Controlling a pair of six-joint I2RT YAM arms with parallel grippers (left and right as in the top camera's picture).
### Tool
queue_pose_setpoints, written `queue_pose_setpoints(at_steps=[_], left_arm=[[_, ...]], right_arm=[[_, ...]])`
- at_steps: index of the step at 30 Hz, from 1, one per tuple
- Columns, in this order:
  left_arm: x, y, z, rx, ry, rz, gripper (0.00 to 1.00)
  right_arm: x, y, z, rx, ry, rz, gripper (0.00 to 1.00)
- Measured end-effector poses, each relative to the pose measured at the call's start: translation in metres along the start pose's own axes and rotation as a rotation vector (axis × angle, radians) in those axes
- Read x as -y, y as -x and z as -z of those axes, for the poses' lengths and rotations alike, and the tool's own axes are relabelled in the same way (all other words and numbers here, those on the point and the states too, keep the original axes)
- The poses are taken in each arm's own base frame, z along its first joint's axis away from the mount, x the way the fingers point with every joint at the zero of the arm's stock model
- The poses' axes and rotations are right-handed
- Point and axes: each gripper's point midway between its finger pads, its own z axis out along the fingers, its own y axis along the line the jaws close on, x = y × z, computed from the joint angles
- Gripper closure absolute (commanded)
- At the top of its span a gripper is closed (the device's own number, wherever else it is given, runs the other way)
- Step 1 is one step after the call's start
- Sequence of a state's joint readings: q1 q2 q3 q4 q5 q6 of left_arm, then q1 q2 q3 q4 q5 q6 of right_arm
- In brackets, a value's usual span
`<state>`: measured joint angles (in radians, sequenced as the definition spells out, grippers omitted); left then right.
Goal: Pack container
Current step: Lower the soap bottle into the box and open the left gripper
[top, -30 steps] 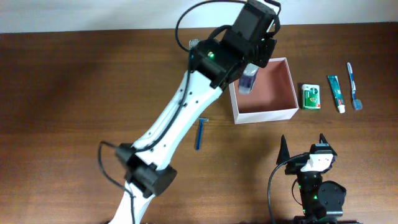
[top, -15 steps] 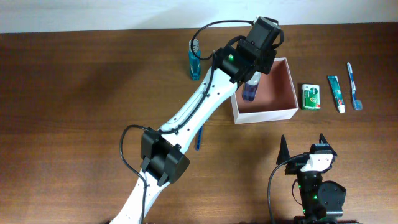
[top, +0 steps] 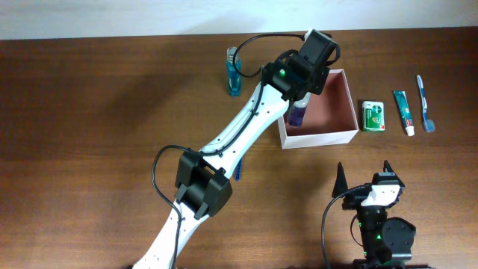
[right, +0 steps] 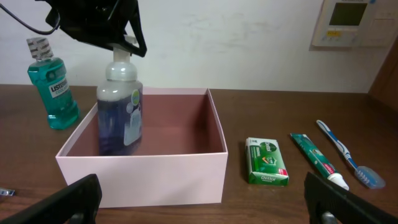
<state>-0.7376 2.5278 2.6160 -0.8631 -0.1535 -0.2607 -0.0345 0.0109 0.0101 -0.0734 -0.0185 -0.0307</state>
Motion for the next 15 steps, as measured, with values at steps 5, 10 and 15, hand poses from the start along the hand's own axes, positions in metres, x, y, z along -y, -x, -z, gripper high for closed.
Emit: queue_pose_setpoints(at_steps=[5, 10, 15], left_arm=[[-0.017, 0.008, -0.002, 0.020, 0.020, 0.027, 0.71], [-0.037, 0.013, -0.004, 0.026, 0.049, 0.048, 0.70], [-0.039, 0.013, -0.004, 0.027, 0.054, 0.049, 0.70]], right_arm=[[0.000, 0.000, 0.000, 0.000, 0.000, -0.001, 0.01], [0.000, 0.000, 0.000, 0.000, 0.000, 0.000, 0.01], [0.000, 0.000, 0.000, 0.000, 0.000, 0.000, 0.01]])
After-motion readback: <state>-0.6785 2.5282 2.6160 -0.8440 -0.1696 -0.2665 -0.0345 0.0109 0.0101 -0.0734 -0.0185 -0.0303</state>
